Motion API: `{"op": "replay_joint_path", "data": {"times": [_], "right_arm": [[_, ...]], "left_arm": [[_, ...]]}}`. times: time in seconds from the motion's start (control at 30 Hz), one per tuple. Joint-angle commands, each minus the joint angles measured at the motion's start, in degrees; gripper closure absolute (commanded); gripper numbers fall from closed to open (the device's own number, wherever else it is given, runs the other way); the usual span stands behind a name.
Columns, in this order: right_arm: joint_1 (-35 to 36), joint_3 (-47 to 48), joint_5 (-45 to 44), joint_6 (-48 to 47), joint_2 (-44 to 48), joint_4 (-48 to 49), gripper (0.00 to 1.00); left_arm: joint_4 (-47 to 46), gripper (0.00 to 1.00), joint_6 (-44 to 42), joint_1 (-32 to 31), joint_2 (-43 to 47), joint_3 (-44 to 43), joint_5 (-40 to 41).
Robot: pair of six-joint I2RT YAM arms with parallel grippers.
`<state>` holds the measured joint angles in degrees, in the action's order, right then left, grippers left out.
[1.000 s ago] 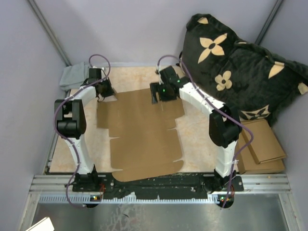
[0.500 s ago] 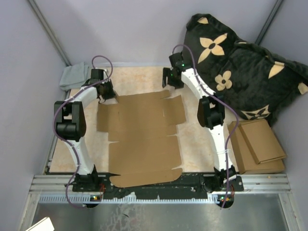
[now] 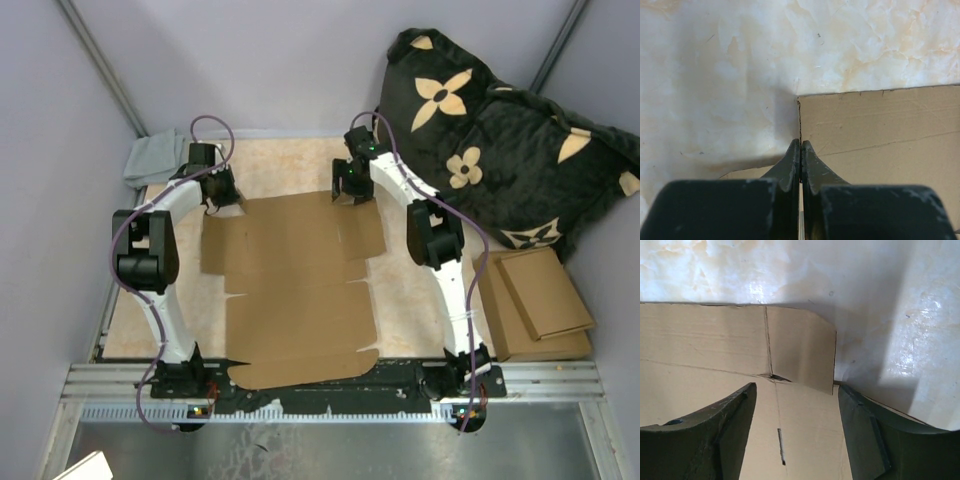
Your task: Fold the paper box
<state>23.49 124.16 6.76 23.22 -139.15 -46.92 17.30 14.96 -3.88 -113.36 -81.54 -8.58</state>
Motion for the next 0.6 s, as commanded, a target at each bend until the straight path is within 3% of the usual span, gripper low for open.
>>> {"op": "replay_joint_path", "data": {"times": [0.0, 0.57], "right_arm": [[0.1, -0.3, 2.2, 0.0, 3.3, 3.2, 0.34], [0.2, 2.9, 4.7, -2.2, 3.8, 5.6, 0.36]], "left_arm": [[1.8, 0.98, -0.4, -0.3, 0.7, 0.2, -0.8], [2.6, 0.82, -0.8, -0.7, 1.6, -2.1, -1.8]]}}
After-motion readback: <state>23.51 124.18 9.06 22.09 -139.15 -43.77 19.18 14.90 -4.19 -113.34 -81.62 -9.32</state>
